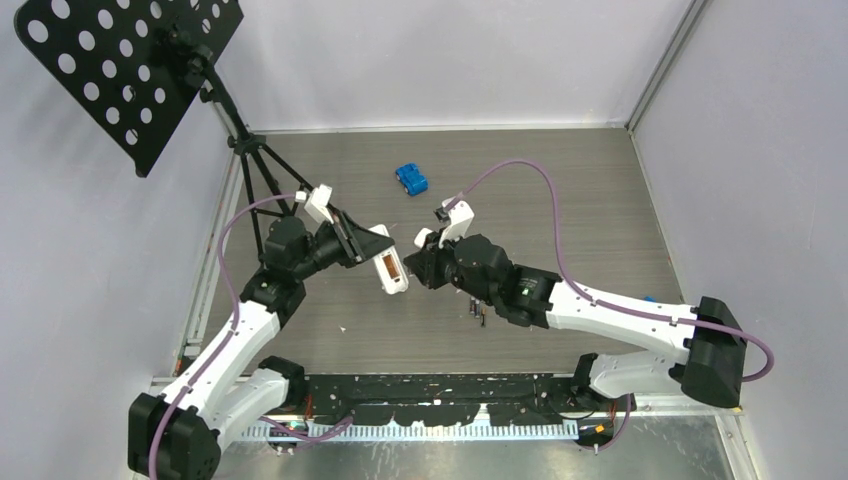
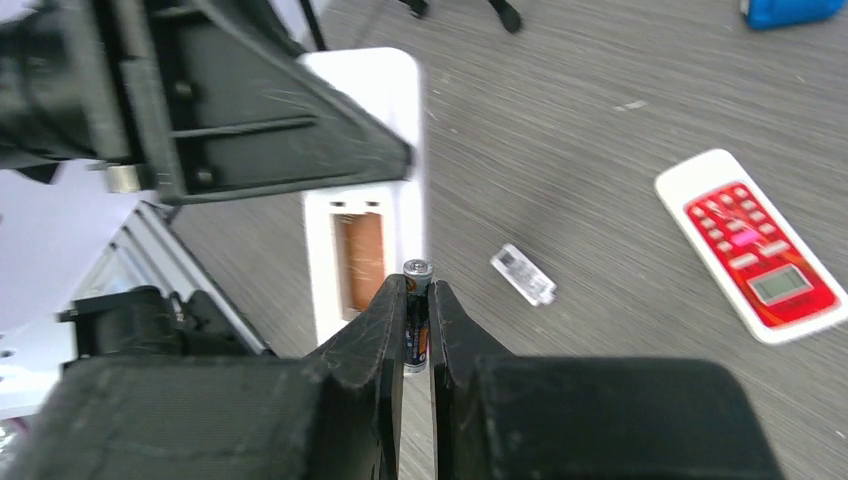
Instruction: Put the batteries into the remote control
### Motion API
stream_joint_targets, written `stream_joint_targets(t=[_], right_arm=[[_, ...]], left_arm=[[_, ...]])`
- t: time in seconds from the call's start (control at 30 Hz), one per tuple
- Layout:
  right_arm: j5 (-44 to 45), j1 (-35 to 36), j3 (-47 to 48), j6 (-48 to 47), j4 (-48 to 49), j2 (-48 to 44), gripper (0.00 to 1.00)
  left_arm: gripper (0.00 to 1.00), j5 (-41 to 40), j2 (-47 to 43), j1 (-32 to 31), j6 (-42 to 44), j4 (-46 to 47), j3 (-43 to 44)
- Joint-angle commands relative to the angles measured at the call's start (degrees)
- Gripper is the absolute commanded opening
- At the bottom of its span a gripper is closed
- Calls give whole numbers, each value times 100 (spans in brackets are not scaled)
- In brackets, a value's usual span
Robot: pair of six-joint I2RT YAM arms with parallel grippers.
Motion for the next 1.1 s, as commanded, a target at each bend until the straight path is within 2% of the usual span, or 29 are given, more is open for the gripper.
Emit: stream_joint_targets(t=[0.0, 0.27, 0.4, 0.57, 1.07], right_arm=[[46, 191, 101, -152, 1074, 45, 8], [128, 334, 309, -641, 1266, 426, 9], [368, 429, 199, -1107, 1306, 568, 11], [357, 434, 42, -1352, 1548, 591, 15], [61, 438, -194, -1077, 1181, 151, 35]], left_arm=[[0, 38, 51, 13, -369, 217, 177], [0, 48, 189, 13, -679, -376, 396], [0, 247, 266, 13, -1107, -733, 628], [0, 389, 324, 13, -1235, -1032, 838], [0, 373, 528, 13, -1138, -1116, 962]])
